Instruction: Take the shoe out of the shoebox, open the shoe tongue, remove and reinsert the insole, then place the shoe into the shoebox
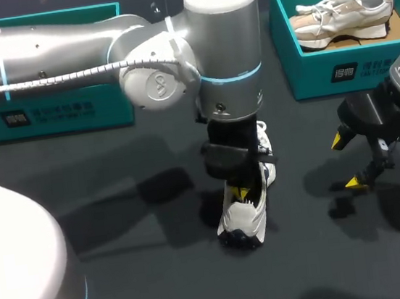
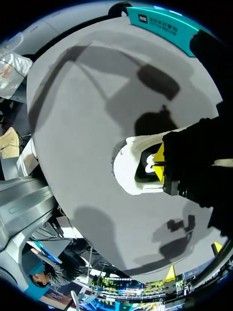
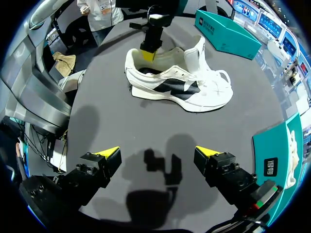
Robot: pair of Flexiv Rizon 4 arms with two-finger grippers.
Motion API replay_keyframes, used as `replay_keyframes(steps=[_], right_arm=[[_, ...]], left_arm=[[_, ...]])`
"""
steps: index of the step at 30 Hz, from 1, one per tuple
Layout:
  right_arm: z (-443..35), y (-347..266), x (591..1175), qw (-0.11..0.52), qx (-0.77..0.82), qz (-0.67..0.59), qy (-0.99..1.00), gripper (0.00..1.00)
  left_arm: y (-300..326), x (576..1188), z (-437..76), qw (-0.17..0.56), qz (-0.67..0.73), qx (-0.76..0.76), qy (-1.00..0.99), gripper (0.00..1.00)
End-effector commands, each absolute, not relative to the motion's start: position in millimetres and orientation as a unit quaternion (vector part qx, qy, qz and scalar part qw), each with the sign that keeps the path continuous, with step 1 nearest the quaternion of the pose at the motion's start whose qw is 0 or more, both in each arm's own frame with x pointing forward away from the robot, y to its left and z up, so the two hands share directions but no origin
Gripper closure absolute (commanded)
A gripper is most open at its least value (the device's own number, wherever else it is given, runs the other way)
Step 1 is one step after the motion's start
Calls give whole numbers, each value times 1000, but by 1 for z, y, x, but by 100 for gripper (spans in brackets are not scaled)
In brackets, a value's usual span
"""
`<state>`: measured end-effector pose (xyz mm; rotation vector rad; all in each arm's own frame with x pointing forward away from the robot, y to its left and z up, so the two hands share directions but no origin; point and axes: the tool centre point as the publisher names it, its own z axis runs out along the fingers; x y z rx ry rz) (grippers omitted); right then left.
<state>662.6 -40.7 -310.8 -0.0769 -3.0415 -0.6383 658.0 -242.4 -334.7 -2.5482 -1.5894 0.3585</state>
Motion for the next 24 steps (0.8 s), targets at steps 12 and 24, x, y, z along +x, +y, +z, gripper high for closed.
replay_keyframes(steps=[12,24], right_arm=[[-311,-40,661,15,-25,-204,-979,0],[-311,-40,661,15,-25,-204,-979,0]], left_arm=[[-244,637,-384,114,152,-820,-540,100],[-248,641,-421,123,137,-838,-514,100]])
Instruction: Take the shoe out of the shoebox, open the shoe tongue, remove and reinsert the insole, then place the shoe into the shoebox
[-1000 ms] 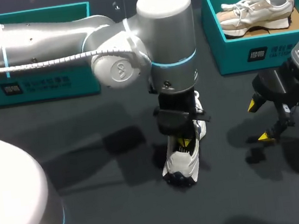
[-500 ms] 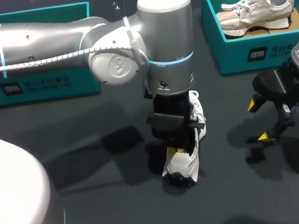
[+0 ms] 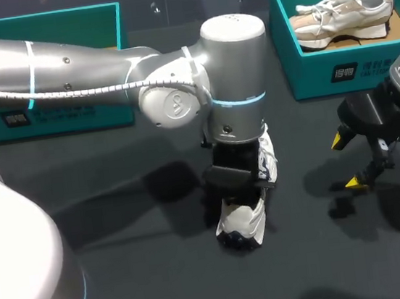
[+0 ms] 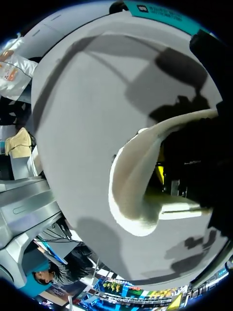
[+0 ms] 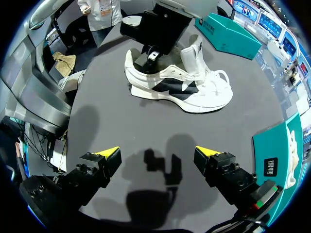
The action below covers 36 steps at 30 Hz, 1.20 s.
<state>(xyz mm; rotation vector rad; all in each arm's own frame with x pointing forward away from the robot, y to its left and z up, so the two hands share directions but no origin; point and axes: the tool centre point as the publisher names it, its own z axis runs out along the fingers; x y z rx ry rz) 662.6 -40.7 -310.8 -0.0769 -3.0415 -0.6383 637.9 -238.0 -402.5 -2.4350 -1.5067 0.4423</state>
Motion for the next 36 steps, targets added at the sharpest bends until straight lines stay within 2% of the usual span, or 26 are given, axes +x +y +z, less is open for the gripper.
replay_keyframes(steps=[1,6,13,25,36], right_arm=[[-311,-40,661,15,-25,-204,-979,0],[-311,-40,661,15,-25,-204,-979,0],[-311,-40,661,15,-25,-204,-979,0],[-311,-40,661,15,-25,-204,-979,0],[-311,-40,661,15,-25,-204,-979,0]], left_arm=[[-250,643,-425,116,128,-841,-513,100],[-264,666,-434,81,84,-846,-521,100],[-272,696,-420,34,40,-845,-532,100],[-260,686,-363,7,51,-860,-508,100],[-257,679,-345,-8,48,-859,-510,100]])
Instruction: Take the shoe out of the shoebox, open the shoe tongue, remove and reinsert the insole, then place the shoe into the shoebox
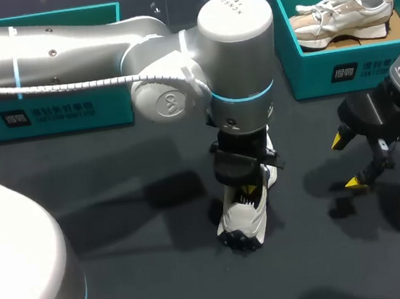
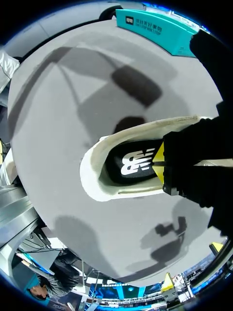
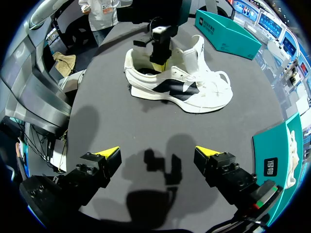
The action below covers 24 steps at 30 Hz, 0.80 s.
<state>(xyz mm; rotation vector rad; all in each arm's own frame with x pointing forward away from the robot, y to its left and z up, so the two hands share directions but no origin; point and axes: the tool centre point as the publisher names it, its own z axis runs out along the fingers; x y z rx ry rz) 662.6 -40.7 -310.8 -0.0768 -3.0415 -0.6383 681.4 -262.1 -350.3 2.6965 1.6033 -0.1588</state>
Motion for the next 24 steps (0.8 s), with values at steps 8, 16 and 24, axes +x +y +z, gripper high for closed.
replay_keyframes(steps=[8,16,24], right_arm=[[-311,-40,661,15,-25,-204,-979,0],[-311,-40,661,15,-25,-204,-979,0],[-311,-40,661,15,-25,-204,-979,0]], left_arm=[[-265,692,-353,23,-23,852,523,100],[-269,698,-363,15,-20,848,530,82],[-262,694,-356,24,-23,851,524,43]])
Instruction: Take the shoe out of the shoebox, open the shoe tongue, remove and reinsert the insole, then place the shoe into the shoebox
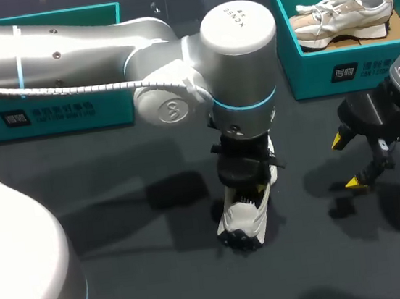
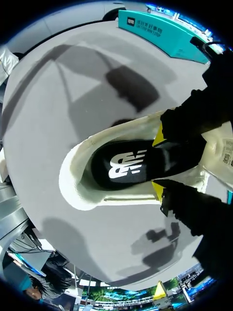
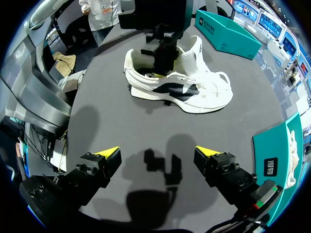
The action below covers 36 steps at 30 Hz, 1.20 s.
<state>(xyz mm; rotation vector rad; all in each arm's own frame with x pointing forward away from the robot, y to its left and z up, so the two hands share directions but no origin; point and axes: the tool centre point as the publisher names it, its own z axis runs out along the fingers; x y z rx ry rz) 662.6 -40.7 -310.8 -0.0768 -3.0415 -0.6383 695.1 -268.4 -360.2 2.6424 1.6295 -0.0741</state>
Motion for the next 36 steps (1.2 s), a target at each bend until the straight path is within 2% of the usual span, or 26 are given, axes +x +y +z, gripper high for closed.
replay_keyframes(steps=[1,8,11,14,16,19,21,30,36], right_arm=[[-311,-40,661,15,-25,-204,-979,0],[-311,-40,661,15,-25,-204,-979,0],[-311,-40,661,15,-25,-204,-979,0],[-311,-40,661,15,-25,-204,-979,0],[-311,-40,661,15,-25,-204,-979,0],[-311,-40,661,15,-25,-204,-979,0],[-311,-40,661,15,-25,-204,-979,0],[-311,-40,661,15,-25,-204,-979,0],[-311,-40,661,15,-25,-204,-979,0]], left_arm=[[-261,694,-355,26,-23,850,525,38],[-251,695,-350,32,-27,843,536,6],[-252,699,-352,30,-30,840,542,3],[-256,704,-354,29,-34,835,549,4],[-259,707,-354,29,-37,832,553,9],[-265,714,-352,27,-42,826,562,21],[-268,717,-351,29,-41,821,569,24],[-271,727,-347,16,-45,813,580,16],[-271,734,-339,11,-54,811,583,21]])
